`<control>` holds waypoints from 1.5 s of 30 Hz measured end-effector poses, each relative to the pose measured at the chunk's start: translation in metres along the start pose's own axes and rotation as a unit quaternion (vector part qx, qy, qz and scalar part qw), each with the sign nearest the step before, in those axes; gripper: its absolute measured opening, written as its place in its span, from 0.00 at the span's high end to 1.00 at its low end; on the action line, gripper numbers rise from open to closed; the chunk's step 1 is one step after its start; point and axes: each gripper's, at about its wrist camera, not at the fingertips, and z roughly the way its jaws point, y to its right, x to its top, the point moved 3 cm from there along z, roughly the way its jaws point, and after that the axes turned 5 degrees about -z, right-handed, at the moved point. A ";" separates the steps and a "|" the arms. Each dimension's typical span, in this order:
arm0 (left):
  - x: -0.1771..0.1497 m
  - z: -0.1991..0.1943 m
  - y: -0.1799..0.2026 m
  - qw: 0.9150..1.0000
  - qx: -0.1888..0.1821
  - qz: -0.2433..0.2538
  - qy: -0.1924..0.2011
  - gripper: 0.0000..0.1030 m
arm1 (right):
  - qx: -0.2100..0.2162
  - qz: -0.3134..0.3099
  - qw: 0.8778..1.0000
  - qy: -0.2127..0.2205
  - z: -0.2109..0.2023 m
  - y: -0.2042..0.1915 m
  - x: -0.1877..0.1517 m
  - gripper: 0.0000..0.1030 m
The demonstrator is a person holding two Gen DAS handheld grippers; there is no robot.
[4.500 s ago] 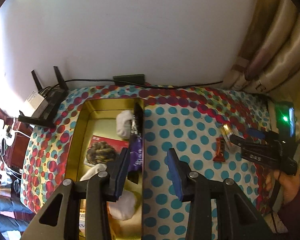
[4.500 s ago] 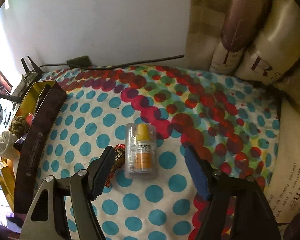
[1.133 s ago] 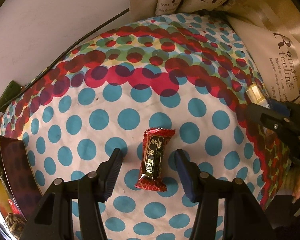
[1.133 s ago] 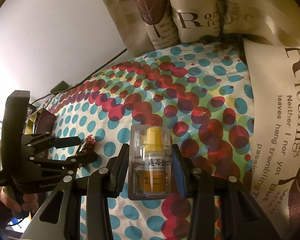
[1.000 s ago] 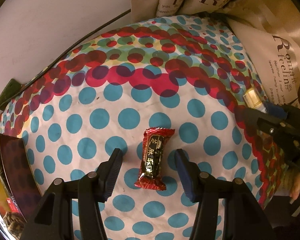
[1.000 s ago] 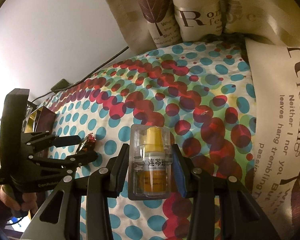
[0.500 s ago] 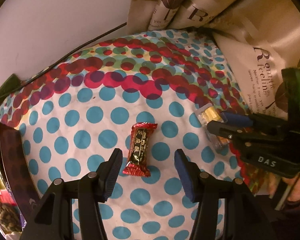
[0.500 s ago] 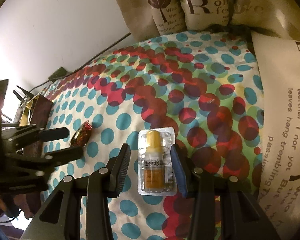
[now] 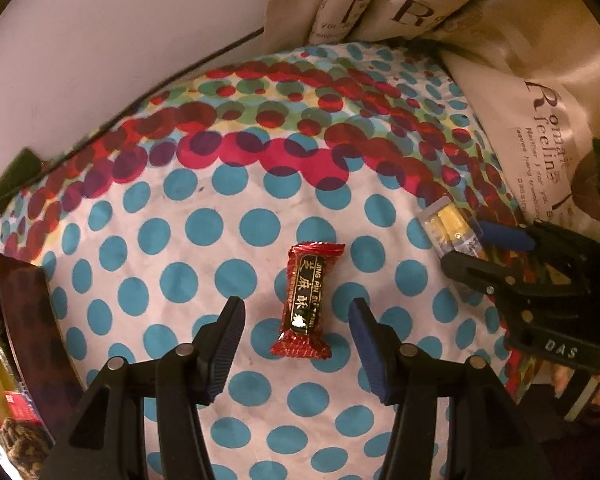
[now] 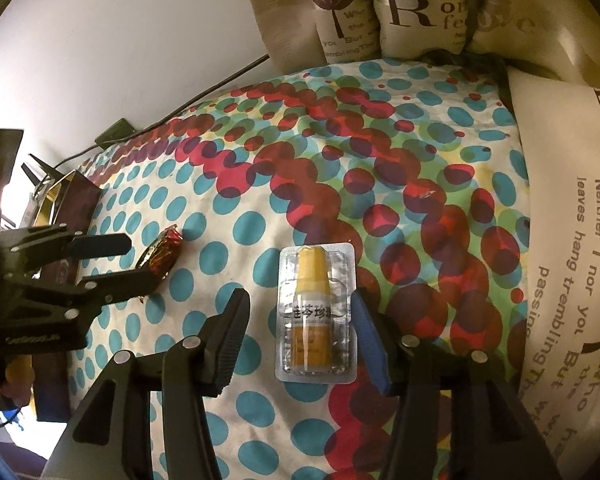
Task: Organize objects
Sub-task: 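Grasp the red-wrapped candy with the left tool while the right tool holds the pack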
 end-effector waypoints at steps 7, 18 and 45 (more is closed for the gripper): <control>0.002 0.009 0.000 1.000 0.002 -0.005 -0.014 0.46 | -0.001 -0.006 1.000 -0.002 0.001 -0.002 0.001 0.45; 0.003 0.007 0.009 1.000 0.016 0.008 -0.010 0.46 | -0.005 -0.031 1.000 -0.006 0.006 -0.013 0.000 0.27; -0.004 0.011 0.013 0.999 0.037 0.013 -0.004 0.77 | -0.006 -0.034 0.999 -0.008 0.007 -0.017 -0.001 0.15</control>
